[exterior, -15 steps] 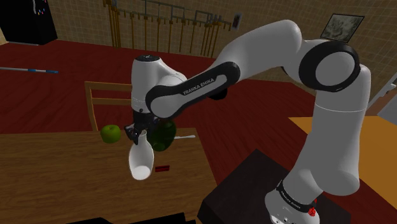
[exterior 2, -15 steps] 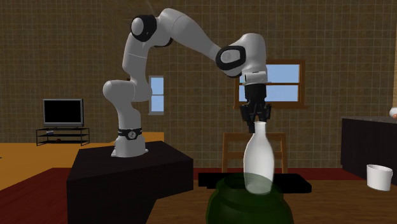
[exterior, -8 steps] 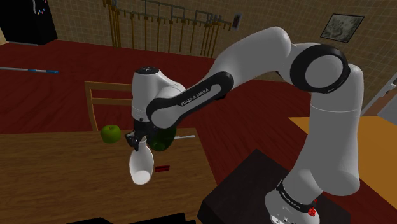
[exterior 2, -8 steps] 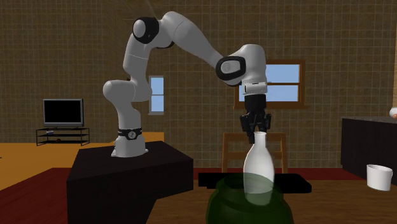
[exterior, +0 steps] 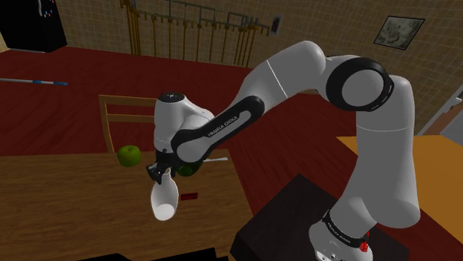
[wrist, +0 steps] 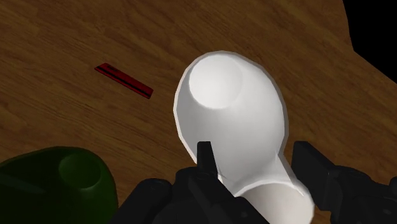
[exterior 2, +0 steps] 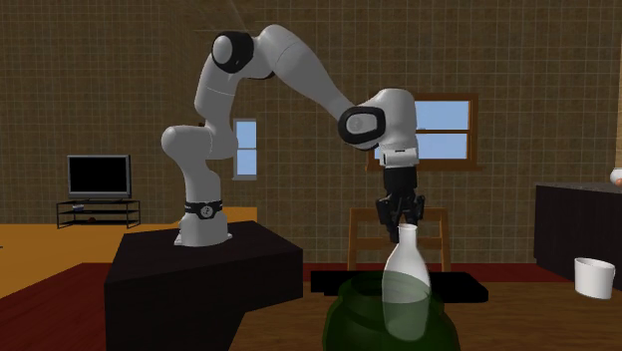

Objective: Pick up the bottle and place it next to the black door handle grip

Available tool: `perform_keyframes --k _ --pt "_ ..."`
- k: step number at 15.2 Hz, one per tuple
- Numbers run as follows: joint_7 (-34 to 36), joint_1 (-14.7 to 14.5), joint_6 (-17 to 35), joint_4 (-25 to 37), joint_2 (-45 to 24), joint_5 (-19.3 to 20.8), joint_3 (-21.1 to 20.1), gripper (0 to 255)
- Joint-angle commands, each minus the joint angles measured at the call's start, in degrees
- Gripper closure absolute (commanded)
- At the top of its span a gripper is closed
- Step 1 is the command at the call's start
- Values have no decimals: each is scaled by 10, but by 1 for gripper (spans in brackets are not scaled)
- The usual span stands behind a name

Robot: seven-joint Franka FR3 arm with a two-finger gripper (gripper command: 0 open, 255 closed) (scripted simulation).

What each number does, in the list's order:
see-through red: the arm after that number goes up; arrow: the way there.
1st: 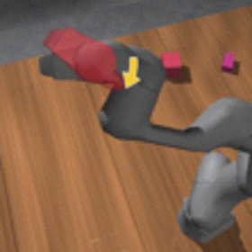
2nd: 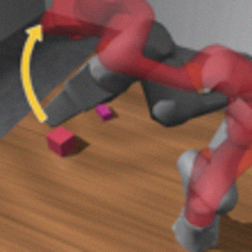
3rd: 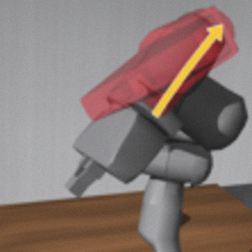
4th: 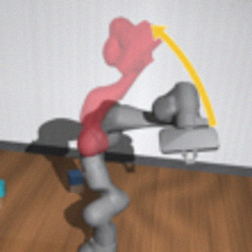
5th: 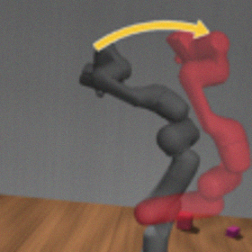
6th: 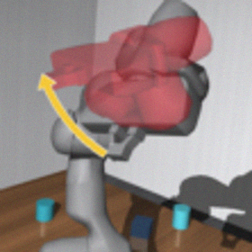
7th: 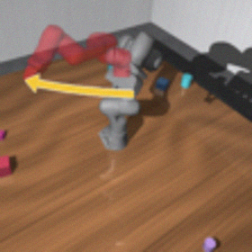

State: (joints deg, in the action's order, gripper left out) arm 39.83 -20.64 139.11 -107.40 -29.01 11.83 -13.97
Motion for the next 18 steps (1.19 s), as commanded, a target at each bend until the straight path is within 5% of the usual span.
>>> perform_keyframes --k 1,8,9,14,18 --pt "1 0 9 -3 -6 2 2 255" --pt "1 0 9 -3 -6 2 2 255" --pt "1 0 9 -3 -6 2 2 0" --pt "1 0 9 -3 -6 2 2 0" --pt "-12 9 -42 -3 47 -17 -11 0"
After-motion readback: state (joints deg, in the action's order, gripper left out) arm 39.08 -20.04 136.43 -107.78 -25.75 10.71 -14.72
